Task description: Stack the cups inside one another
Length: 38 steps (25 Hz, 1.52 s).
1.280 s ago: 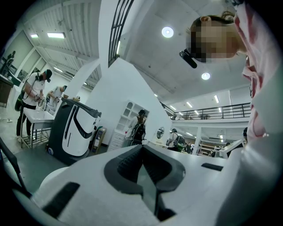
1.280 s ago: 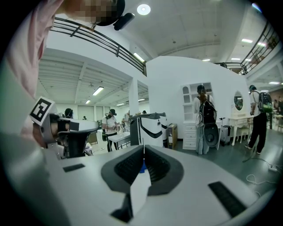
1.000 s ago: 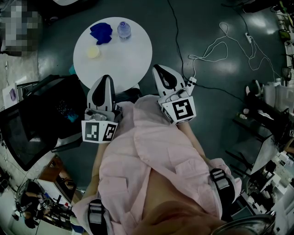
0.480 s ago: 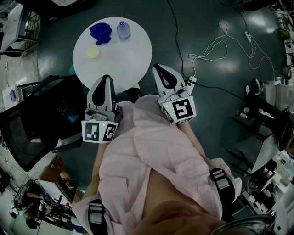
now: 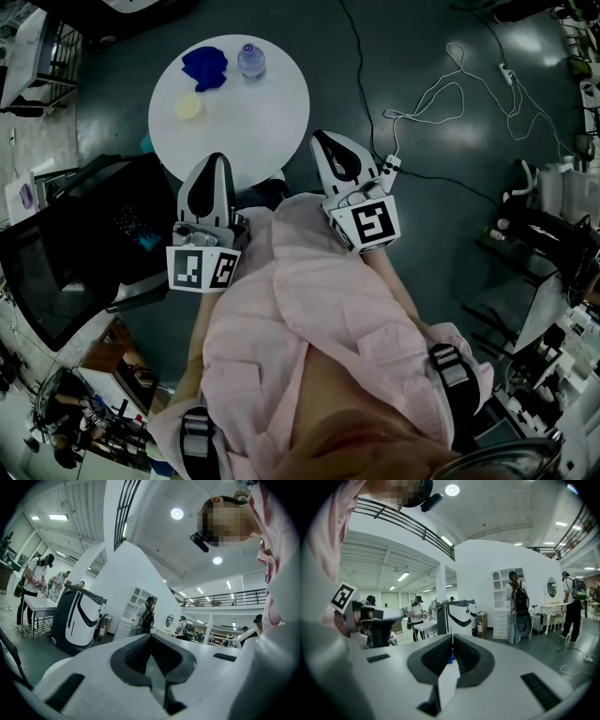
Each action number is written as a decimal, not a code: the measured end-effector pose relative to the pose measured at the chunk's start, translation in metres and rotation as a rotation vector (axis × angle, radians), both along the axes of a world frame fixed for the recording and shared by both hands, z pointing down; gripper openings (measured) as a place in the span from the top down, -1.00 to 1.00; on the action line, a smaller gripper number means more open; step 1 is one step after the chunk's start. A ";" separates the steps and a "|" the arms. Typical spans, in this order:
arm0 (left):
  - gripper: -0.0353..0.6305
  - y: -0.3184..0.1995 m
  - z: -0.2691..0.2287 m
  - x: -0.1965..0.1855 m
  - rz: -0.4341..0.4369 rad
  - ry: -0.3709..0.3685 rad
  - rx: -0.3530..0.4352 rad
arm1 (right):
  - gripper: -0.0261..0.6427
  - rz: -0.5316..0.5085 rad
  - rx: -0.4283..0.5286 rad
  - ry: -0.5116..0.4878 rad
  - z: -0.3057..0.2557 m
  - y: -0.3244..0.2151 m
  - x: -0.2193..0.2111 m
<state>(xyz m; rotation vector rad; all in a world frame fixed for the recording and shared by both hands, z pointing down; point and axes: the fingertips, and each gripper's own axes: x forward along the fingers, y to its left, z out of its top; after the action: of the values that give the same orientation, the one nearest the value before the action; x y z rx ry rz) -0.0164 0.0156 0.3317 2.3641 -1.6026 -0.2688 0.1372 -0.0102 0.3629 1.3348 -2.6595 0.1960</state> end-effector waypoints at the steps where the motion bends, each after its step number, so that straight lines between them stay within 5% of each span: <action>1: 0.83 0.000 0.000 0.000 0.000 0.000 0.001 | 0.83 0.000 0.000 0.000 0.000 0.000 0.000; 14: 0.83 0.002 -0.005 0.002 0.005 -0.018 0.010 | 0.83 -0.115 0.051 0.156 -0.006 0.012 -0.034; 38: 0.83 0.010 -0.004 -0.002 0.010 -0.015 0.007 | 0.83 -0.125 0.040 0.154 -0.004 0.021 -0.039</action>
<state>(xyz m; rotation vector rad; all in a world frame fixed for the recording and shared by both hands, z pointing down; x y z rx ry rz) -0.0184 0.0253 0.3278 2.3836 -1.5988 -0.2560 0.0982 0.0109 0.3592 1.1399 -2.6178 0.0232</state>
